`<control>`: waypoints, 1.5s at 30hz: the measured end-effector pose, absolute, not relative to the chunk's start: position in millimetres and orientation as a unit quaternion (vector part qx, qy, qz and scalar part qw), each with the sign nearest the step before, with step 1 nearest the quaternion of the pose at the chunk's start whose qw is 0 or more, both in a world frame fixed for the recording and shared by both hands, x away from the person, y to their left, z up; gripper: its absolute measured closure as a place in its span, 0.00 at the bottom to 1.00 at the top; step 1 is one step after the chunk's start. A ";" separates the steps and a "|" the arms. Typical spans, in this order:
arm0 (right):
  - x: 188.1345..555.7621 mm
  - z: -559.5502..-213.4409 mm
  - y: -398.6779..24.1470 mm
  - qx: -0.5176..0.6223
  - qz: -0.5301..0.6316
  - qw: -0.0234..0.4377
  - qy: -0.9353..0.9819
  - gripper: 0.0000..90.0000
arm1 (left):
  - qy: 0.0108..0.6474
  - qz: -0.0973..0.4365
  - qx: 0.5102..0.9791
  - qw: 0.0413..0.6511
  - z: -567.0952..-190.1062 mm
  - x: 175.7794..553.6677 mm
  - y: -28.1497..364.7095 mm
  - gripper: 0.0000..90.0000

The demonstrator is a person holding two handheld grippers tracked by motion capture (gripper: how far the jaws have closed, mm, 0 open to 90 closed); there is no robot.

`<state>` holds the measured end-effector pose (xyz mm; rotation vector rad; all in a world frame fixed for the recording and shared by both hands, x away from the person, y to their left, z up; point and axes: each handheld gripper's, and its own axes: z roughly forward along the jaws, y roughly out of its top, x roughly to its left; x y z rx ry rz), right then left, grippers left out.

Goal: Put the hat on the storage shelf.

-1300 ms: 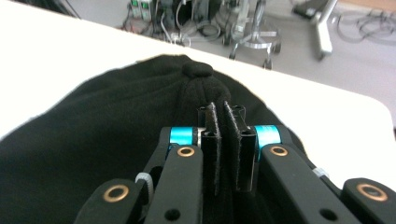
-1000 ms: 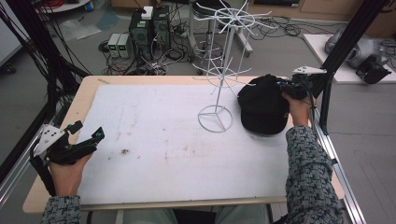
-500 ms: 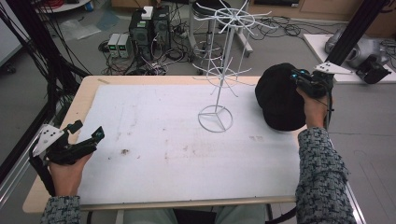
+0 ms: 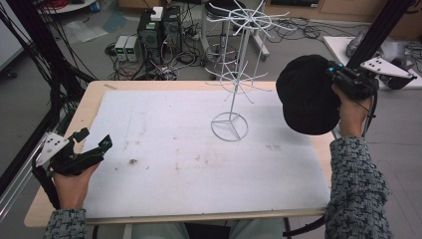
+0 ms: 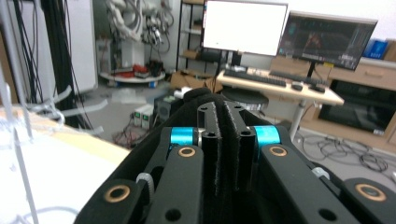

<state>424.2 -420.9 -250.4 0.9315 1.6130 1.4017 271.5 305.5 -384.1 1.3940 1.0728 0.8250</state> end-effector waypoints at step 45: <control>345.5 -109.1 -439.8 0.268 0.700 0.417 0.513 0.95 | 0.451 0.349 0.584 0.578 -377.3 267.7 304.8 0.18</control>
